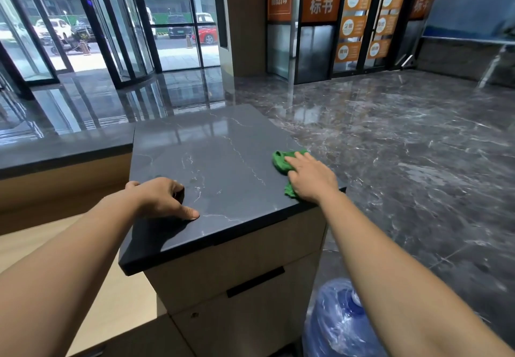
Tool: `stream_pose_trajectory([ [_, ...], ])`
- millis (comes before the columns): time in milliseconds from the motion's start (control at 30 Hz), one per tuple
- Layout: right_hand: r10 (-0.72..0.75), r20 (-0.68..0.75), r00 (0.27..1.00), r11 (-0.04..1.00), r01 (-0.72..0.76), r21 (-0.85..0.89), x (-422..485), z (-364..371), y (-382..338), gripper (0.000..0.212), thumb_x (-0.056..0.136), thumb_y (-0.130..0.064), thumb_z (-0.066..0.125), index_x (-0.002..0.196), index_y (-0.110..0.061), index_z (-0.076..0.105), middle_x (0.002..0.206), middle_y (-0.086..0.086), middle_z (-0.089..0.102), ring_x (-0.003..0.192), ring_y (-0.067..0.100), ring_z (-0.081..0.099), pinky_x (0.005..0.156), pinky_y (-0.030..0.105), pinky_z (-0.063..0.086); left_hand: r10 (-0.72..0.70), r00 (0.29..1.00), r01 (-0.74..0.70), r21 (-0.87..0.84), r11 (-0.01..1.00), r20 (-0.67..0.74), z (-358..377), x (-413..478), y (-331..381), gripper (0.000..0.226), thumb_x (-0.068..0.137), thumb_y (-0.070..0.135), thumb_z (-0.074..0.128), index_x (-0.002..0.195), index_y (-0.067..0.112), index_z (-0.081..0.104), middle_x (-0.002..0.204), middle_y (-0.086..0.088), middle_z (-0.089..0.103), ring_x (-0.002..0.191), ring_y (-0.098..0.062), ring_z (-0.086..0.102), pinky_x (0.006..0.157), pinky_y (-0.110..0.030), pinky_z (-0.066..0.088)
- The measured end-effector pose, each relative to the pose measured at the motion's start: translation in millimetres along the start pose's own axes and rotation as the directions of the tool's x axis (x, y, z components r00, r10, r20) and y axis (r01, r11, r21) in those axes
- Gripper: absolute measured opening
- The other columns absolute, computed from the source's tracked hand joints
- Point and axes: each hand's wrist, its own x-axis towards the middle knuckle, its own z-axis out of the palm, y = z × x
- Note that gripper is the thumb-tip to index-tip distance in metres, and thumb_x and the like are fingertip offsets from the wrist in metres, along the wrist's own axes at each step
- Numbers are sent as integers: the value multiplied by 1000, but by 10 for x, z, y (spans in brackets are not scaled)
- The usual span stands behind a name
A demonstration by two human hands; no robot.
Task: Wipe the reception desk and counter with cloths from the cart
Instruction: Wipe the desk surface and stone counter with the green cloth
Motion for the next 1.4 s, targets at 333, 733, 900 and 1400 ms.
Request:
stream_pose_trajectory([
  [333,285,-140,948,959,-284,26,-98,52,-103,49,97,-23,36,146,-27,40,159,1,26,147,22,18,119,40,16,43,999,-42,-59,997,23,34,36,-56,105,63,79,63,148,25,33,151,6,39,140,-21,34,112,-42,17],
  [733,59,-121,991,997,-53,57,-499,404,-1370,56,95,-28,42,150,-23,31,162,5,14,150,27,7,121,43,6,49,990,-34,-118,992,134,-18,87,-40,158,1,96,53,138,18,48,139,0,53,127,-26,48,110,-44,32],
  [900,-67,-60,996,996,70,52,-374,267,-889,51,98,-24,34,149,-24,32,162,0,16,150,20,8,120,40,8,43,991,-28,-113,993,129,-17,121,-66,159,7,95,54,145,19,40,145,-1,48,132,-27,44,112,-45,30],
  [1400,248,-36,968,968,-249,-28,534,181,-666,61,95,-16,33,155,-16,19,163,10,6,150,29,0,122,44,3,50,996,-48,20,999,-73,-173,210,-76,61,61,80,63,93,30,71,90,14,67,97,-12,54,104,-48,16],
])
